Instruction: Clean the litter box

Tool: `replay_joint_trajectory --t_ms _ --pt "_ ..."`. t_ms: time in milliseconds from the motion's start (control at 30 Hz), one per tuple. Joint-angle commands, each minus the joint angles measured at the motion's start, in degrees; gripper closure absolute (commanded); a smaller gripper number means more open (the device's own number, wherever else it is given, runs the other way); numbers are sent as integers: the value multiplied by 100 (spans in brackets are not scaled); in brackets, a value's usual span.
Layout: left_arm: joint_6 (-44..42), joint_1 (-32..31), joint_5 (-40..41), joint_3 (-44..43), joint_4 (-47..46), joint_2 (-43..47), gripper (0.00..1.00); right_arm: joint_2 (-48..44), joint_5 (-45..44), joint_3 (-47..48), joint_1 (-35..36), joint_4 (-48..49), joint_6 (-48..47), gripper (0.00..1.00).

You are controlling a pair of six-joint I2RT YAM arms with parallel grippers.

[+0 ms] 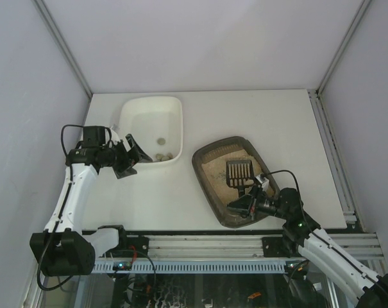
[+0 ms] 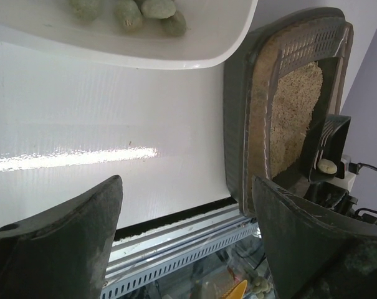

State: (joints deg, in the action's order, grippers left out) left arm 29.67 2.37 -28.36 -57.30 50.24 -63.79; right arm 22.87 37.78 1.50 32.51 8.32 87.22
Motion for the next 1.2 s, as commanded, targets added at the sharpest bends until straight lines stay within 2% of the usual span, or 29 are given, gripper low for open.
replay_joint_trajectory --t_ms 0,67,133,200,300,367,533,600,667,733,900,1033,1167 --pt "84 55 -197 138 -137 190 11 -36 133 -482 -164 1160 871 100" --pt "80 61 -205 155 -129 200 11 -10 294 -706 -274 1715 1169 100" --pt "81 64 -233 157 -124 209 6 27 375 -1028 -359 2508 1642 100" --pt "89 73 -229 165 -95 208 0 28 563 -1015 -470 2662 1721 100" --pt "121 111 -239 204 -102 221 0 -40 674 -1004 -610 2766 1896 100" --pt "124 138 -278 217 -123 231 0 -130 787 -856 -696 2332 1677 100" --pt "109 213 -347 234 -136 286 0 -281 919 -29 -770 426 369 100" --pt "104 232 -378 245 -146 320 0 -252 626 793 -769 -1322 -972 100" --pt "96 239 -365 242 -148 345 0 -84 -42 1754 -720 -3071 -2403 100" --pt "82 247 -317 226 -113 373 0 153 -505 2438 -689 -3990 -3402 100" --pt "-19 274 -280 206 -128 378 0 66 -1050 3017 -655 -4462 -4407 100" --pt "-133 355 -383 197 -255 370 0 15 -1072 3122 -658 -4195 -4692 100" --pt "-195 738 -284 -28 -290 209 0 677 -913 3386 -654 -3791 -4876 100"
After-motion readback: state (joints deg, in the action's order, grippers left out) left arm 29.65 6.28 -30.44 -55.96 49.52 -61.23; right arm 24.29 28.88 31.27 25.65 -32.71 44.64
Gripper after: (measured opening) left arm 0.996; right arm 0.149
